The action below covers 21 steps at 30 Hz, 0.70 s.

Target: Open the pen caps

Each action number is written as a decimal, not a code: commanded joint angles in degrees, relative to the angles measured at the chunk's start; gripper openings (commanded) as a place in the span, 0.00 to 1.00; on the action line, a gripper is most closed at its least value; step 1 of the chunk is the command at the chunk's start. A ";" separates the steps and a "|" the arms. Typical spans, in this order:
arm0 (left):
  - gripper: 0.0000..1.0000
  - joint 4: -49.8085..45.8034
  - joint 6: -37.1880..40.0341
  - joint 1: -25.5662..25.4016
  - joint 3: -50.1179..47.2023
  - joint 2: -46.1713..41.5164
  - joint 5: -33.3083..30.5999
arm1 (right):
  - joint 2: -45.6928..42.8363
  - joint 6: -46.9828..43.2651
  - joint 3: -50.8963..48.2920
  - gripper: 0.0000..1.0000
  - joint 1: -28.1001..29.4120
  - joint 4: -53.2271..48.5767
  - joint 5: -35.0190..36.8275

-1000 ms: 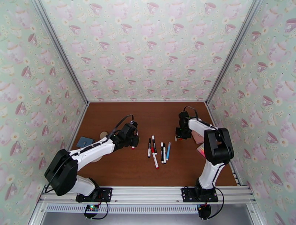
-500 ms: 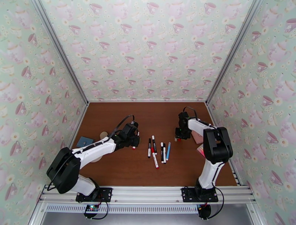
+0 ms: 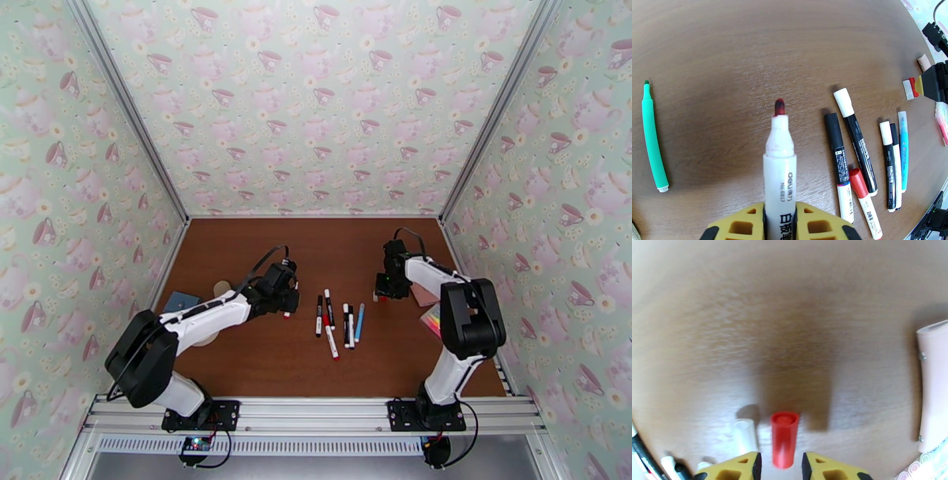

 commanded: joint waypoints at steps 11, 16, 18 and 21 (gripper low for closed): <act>0.06 -4.44 0.69 0.51 5.72 5.46 -8.09 | -12.39 4.58 -7.15 0.45 0.48 9.72 -11.51; 0.06 -6.38 -0.09 0.48 7.81 8.27 -11.34 | -16.10 6.18 -9.81 0.50 1.16 14.22 -18.24; 0.06 -7.05 -0.52 0.46 8.70 9.64 -12.62 | -17.44 6.56 -10.63 0.52 1.74 15.16 -19.86; 0.06 -7.34 -0.64 0.53 9.65 11.76 -14.54 | -19.33 6.88 -11.76 0.55 2.66 16.03 -21.65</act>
